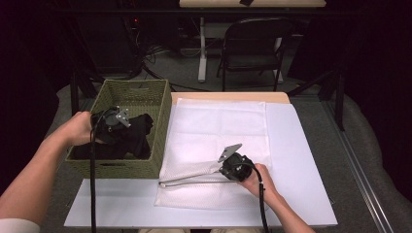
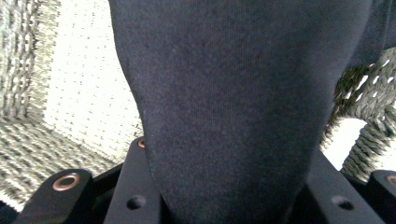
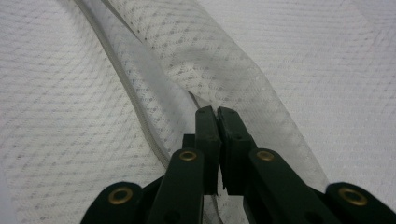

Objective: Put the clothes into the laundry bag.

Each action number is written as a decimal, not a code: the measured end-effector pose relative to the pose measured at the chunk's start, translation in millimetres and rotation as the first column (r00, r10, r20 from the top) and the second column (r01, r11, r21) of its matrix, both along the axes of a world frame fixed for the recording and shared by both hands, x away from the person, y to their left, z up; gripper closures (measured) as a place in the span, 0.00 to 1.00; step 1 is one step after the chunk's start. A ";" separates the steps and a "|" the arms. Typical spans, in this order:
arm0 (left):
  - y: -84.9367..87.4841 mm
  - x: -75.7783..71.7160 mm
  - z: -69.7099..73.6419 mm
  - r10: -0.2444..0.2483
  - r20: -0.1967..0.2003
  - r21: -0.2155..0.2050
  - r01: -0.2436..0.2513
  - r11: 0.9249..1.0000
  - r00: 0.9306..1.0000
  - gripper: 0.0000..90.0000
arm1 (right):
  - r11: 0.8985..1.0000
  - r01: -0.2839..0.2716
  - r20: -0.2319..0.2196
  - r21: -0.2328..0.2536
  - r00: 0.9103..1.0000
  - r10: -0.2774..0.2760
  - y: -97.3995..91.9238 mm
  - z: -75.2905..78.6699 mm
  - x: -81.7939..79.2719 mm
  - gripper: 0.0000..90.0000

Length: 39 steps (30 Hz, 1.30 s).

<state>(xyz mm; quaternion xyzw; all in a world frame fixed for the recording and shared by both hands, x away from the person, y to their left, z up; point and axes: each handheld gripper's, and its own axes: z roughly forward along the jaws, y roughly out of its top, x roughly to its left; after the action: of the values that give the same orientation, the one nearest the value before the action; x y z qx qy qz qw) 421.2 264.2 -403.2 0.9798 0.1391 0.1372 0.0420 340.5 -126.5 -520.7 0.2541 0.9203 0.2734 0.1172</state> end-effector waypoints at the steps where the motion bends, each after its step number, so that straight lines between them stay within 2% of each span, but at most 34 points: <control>1: -0.1 -0.1 2.2 0.000 0.003 0.001 0.000 1.000 1.000 0.73 | 1.000 -0.024 0.018 -0.002 1.000 0.024 -0.8 -0.3 1.8 0.97; 7: -0.2 -1.2 15.3 0.002 0.020 0.003 -0.002 1.000 1.000 0.73 | 1.000 -0.025 0.019 -0.001 1.000 0.025 -1.0 -0.5 2.0 0.97; 9: -1.0 -2.3 23.7 0.003 0.028 0.001 -0.003 1.000 1.000 0.73 | 1.000 -0.026 0.019 -0.002 0.999 0.026 -1.1 -0.6 2.1 0.97; 15: -6.5 -7.8 44.5 -0.011 0.040 0.040 0.009 0.999 0.999 0.73 | 1.000 -0.020 0.019 0.001 1.000 0.020 -0.8 -0.2 0.9 0.97; 20: -10.9 -15.8 57.3 -0.016 0.023 0.067 0.015 0.998 1.000 0.73 | 1.000 -0.019 0.023 0.002 1.000 0.019 -1.0 0.3 0.7 0.97; 21: -11.5 -17.4 59.2 -0.016 0.016 0.056 0.015 0.998 1.000 0.73 | 1.000 -0.019 0.023 0.003 1.000 0.019 -1.0 0.3 0.7 0.97; 24: -15.7 -23.2 65.6 -0.026 0.012 0.064 0.025 0.998 1.000 0.73 | 1.000 -0.005 0.018 0.003 1.000 0.005 -0.5 0.2 0.1 0.97; 26: -18.1 -27.1 68.3 -0.018 -0.020 0.052 0.019 0.998 1.000 0.73 | 1.000 -0.005 0.018 0.002 1.000 0.005 -0.6 0.3 0.0 0.97; 28: -20.6 -31.0 70.4 -0.016 -0.029 0.055 0.018 0.998 0.999 0.73 | 1.000 -0.019 0.027 0.001 0.999 0.019 -1.0 0.4 1.1 0.97; 29: -22.1 -33.1 72.1 -0.023 -0.041 0.051 0.025 0.998 0.999 0.73 | 1.000 -0.018 0.027 0.002 0.999 0.018 -1.1 0.5 1.1 0.97; 30: -23.4 -36.3 73.3 -0.015 -0.029 0.047 0.016 0.999 0.999 0.73 | 1.000 -0.014 0.025 0.000 1.000 0.014 -0.8 0.4 0.7 0.97; 33: -27.4 -41.3 77.3 -0.019 -0.048 0.038 0.021 0.999 0.999 0.73 | 1.000 0.001 0.018 0.000 1.000 -0.001 0.0 0.8 -0.9 0.97; 36: -35.0 -49.4 80.9 -0.034 -0.061 0.038 0.036 0.999 0.998 0.73 | 1.000 -0.021 0.032 -0.004 0.999 0.021 -0.3 0.8 1.0 0.97; 39: -39.2 -53.1 81.4 -0.036 -0.093 0.015 0.038 0.999 0.995 0.73 | 1.000 -0.009 0.027 -0.001 1.000 0.009 0.2 0.6 0.1 0.97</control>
<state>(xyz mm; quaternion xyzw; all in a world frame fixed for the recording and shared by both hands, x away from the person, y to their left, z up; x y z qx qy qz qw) 368.1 225.0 -321.8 0.9879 0.1215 0.0917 0.0300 340.6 -126.3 -520.1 0.2461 0.9200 0.2767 0.1285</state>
